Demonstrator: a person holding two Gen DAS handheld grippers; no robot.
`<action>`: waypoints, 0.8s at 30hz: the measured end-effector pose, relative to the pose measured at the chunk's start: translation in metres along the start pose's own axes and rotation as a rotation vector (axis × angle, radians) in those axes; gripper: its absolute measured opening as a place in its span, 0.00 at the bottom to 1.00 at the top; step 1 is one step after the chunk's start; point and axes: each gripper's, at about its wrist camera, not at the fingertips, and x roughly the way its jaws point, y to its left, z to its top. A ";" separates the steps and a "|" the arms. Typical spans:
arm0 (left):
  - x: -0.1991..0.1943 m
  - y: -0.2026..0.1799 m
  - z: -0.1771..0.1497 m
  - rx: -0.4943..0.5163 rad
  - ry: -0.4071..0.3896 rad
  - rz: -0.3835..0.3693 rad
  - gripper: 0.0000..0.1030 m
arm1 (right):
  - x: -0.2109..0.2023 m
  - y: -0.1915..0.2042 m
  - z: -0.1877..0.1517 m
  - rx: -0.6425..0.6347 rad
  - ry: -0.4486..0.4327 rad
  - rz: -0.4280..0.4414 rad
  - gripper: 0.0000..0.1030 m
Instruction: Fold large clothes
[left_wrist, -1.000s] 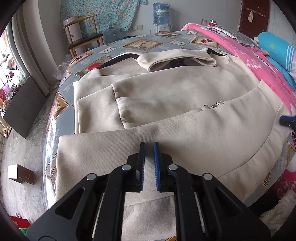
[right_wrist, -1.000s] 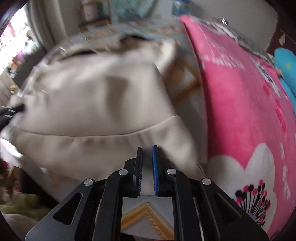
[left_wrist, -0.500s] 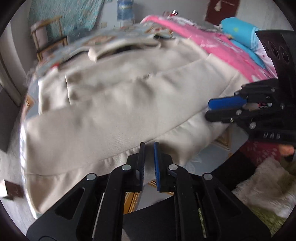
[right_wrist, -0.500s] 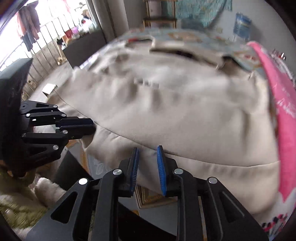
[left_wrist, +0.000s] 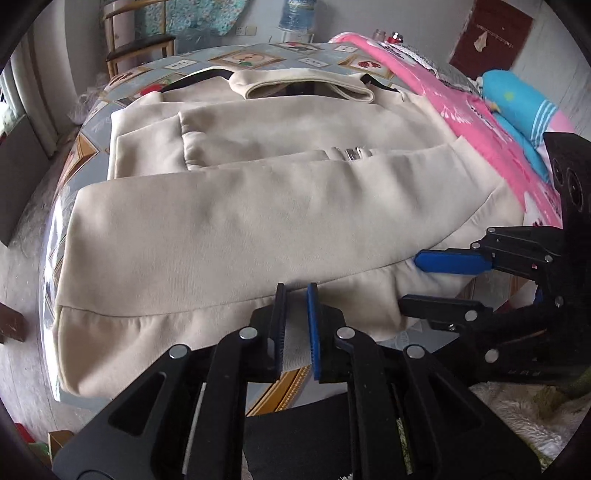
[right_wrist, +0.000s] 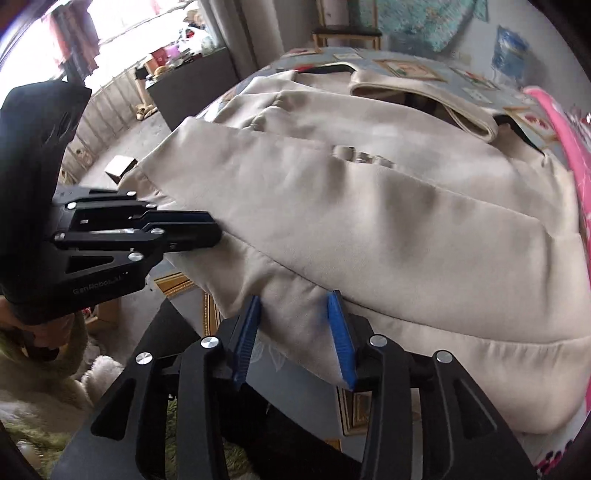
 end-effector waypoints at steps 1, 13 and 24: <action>-0.003 0.001 0.001 -0.002 -0.010 0.013 0.10 | -0.011 -0.007 0.006 0.020 -0.022 0.009 0.36; -0.005 0.041 0.035 -0.116 -0.097 0.135 0.12 | 0.010 -0.044 0.057 0.109 -0.093 -0.141 0.23; 0.003 0.010 0.056 0.021 -0.129 0.049 0.19 | 0.002 -0.048 0.067 0.155 -0.196 -0.151 0.05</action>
